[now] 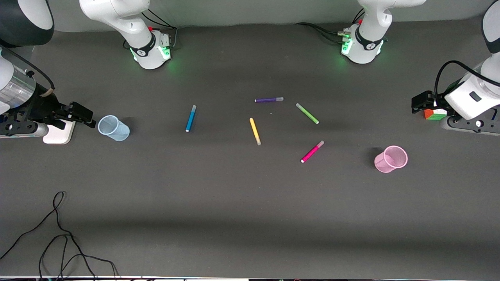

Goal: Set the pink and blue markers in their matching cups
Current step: 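Move the right gripper toward the blue marker while the left gripper starts reaching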

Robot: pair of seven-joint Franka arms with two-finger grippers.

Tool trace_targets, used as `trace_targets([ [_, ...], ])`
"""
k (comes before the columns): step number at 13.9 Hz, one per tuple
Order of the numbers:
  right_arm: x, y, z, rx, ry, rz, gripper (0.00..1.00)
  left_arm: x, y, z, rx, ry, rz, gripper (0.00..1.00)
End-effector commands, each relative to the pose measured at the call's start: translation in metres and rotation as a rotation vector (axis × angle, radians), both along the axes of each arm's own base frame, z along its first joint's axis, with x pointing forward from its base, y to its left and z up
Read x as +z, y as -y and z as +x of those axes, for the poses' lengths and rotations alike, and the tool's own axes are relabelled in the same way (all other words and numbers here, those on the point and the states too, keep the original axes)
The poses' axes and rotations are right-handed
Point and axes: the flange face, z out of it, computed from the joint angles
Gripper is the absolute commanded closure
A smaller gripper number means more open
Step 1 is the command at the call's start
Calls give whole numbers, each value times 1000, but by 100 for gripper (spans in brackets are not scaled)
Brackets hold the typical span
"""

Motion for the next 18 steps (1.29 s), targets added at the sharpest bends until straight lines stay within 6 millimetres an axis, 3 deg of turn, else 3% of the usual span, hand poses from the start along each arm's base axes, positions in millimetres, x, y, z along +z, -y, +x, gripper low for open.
trace_targets([
  [1,2,3,-1,31,-18,-32,0,5,-1,0,8,-4,4,1],
  [6,-12,-4,4,25,-47,-35,0,2,1,1,-2,-20,3,1],
  [10,-60,-25,17,0,-137,-40,0,1,14,1,-25,-21,4,1],
  [12,-102,-55,12,2,-237,-34,0,-4,27,4,-48,-18,2,1],
  [14,-159,-80,8,-7,-343,-40,0,-2,70,-3,-130,-16,4,1],
  [16,-218,-92,5,-47,-431,48,0,-3,109,-13,-233,-23,-3,1],
  [18,-268,-109,-11,-61,-496,52,0,-10,147,-23,-391,-38,-15,1],
])
